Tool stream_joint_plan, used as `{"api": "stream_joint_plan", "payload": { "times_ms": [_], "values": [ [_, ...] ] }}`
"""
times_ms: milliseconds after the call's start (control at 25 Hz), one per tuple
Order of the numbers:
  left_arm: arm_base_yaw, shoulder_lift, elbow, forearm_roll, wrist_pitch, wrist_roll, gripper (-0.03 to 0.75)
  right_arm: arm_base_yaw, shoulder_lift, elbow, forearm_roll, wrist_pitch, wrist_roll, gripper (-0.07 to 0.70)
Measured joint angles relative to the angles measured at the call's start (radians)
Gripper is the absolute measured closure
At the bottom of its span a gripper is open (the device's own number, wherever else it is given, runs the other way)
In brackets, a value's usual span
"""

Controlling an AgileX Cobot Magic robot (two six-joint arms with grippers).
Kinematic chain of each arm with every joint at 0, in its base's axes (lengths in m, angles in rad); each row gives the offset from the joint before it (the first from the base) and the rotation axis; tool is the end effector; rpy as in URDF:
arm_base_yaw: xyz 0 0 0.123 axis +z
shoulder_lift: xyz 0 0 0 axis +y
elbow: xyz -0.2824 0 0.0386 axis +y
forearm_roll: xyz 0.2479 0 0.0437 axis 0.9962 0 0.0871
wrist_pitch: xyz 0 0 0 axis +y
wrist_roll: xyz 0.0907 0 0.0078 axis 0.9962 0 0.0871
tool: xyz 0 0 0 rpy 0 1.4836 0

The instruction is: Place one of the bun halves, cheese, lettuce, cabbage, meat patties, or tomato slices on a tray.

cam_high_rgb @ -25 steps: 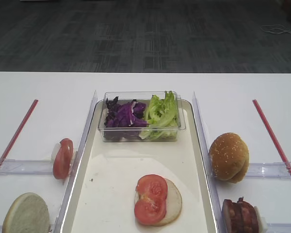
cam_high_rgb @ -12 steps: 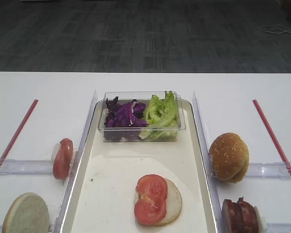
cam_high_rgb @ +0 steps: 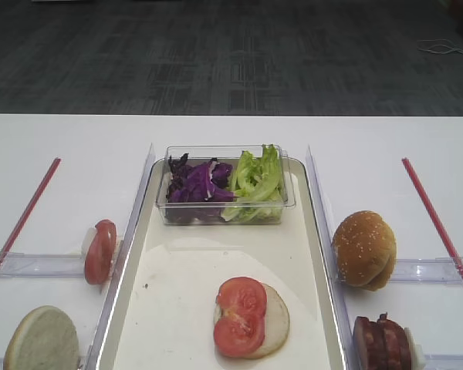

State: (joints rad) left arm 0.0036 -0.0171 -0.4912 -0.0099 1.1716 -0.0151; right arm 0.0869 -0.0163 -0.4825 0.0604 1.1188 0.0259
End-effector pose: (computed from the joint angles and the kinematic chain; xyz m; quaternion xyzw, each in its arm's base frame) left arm -0.0115 -0.0009 0.2659 -0.0077 0.8788 -0.0077 0.4771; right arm -0.0083 0.0042 0.2677 -0.0285 0.8675 0.0580 0.4933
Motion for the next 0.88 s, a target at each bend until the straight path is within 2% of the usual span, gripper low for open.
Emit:
{"api": "stream_joint_plan", "payload": {
  "times_ms": [880],
  "values": [
    [0.001,0.0,0.0,-0.004,0.0,-0.001,0.316,0.0,0.0,0.0,0.0,0.0,0.0,0.163]
  ]
}}
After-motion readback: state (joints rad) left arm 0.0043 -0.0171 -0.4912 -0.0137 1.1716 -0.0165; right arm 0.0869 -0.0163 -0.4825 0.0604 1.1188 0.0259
